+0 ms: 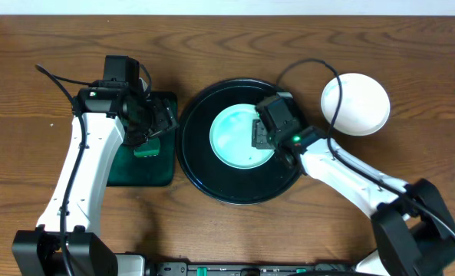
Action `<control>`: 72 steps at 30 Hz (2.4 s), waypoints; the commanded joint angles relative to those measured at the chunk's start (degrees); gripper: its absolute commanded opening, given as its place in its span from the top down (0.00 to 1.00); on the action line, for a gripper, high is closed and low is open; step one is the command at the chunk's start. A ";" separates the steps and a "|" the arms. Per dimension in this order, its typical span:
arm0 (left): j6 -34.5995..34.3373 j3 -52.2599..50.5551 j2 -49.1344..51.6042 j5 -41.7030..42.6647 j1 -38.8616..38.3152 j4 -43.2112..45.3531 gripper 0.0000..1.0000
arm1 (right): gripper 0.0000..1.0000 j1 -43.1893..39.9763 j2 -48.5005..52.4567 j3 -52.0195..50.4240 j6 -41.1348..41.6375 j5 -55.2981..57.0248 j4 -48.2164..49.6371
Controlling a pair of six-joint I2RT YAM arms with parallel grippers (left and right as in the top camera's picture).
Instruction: Clean dirty plates on tray and stack at the side
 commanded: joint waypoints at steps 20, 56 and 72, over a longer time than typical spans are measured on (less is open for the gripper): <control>-0.55 0.04 0.07 0.09 -0.33 -0.09 0.20 | 0.39 -12.87 16.28 0.87 -32.06 -28.46 17.05; -0.09 -2.19 3.32 -11.98 -1.03 2.29 0.93 | 0.99 -3.43 6.12 0.85 16.20 4.61 -20.81; -1.57 -2.23 15.78 -18.58 6.03 10.34 0.37 | 0.99 -4.04 6.12 0.85 11.17 4.35 -20.57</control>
